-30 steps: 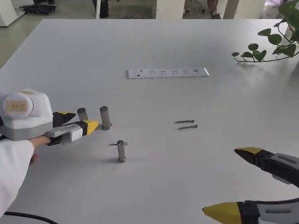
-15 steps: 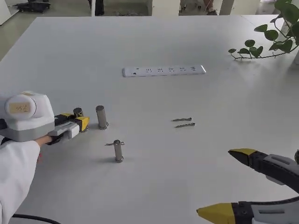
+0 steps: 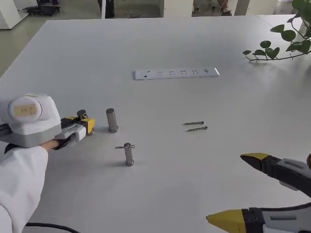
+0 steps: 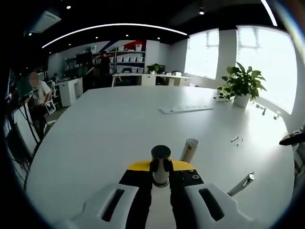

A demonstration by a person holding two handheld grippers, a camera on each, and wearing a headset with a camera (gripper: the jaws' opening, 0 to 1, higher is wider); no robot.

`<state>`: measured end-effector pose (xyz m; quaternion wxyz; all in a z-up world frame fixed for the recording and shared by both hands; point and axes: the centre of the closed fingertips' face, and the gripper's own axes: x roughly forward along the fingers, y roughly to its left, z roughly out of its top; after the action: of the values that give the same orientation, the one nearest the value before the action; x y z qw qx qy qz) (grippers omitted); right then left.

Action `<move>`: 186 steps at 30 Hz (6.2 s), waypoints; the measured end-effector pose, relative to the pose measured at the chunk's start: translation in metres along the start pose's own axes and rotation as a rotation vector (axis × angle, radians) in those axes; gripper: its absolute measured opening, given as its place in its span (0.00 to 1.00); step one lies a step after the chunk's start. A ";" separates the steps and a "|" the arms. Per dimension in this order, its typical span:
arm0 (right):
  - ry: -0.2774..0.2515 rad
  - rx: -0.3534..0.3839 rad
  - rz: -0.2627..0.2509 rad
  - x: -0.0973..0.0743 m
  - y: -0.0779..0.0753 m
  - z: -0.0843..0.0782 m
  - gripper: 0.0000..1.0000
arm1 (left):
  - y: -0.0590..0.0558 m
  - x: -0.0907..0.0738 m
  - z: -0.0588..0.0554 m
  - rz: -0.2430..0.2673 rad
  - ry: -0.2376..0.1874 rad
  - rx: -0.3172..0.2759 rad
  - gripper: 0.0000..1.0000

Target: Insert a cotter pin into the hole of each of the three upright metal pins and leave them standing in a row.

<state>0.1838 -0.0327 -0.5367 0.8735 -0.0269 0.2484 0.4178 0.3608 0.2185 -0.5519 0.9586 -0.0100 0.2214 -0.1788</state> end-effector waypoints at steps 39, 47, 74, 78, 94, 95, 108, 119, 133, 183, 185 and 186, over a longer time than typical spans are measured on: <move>-0.078 -0.071 0.087 -0.004 0.013 0.020 0.96 | -0.101 -0.091 -0.053 0.192 0.077 -0.119 0.11; -0.076 -0.063 0.092 -0.005 0.015 0.017 0.95 | -0.108 -0.085 -0.075 0.201 0.129 -0.101 0.11; -0.005 -0.073 0.114 0.001 0.017 0.002 0.96 | -0.117 -0.080 -0.083 0.211 0.158 -0.092 0.12; 0.009 -0.078 0.112 0.000 0.017 -0.002 0.95 | -0.119 -0.081 -0.083 0.210 0.180 -0.089 0.12; 0.018 -0.078 0.118 0.001 0.017 0.002 0.95 | -0.128 -0.098 -0.063 0.011 0.193 -0.024 0.35; 0.019 -0.079 0.117 0.001 0.017 0.002 0.95 | -0.130 -0.101 -0.061 -0.006 0.195 0.004 0.38; 0.054 -0.080 0.112 -0.002 0.016 -0.010 0.95 | -0.146 -0.151 -0.046 -0.275 0.177 0.219 0.85; 0.078 -0.092 0.119 -0.004 0.016 -0.012 0.95 | -0.144 -0.160 -0.059 -0.409 0.177 0.155 1.00; 0.098 -0.142 0.102 -0.011 0.003 0.000 0.95 | -0.137 -0.161 -0.076 -0.410 0.202 0.093 0.99; 0.394 -0.369 0.242 0.072 -0.094 0.028 0.86 | -0.131 -0.164 -0.064 -0.407 0.129 0.001 0.99; 0.401 -0.363 0.243 0.076 -0.097 0.026 0.85 | -0.131 -0.164 -0.063 -0.405 0.124 -0.005 0.99; 0.398 -0.352 0.245 0.077 -0.098 0.025 0.84 | -0.131 -0.163 -0.063 -0.402 0.124 -0.008 0.99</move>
<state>0.3078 -0.0349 -0.5656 0.7327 -0.2291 0.3400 0.5431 0.1530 0.1568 -0.5270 0.8882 -0.0466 0.2740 -0.3660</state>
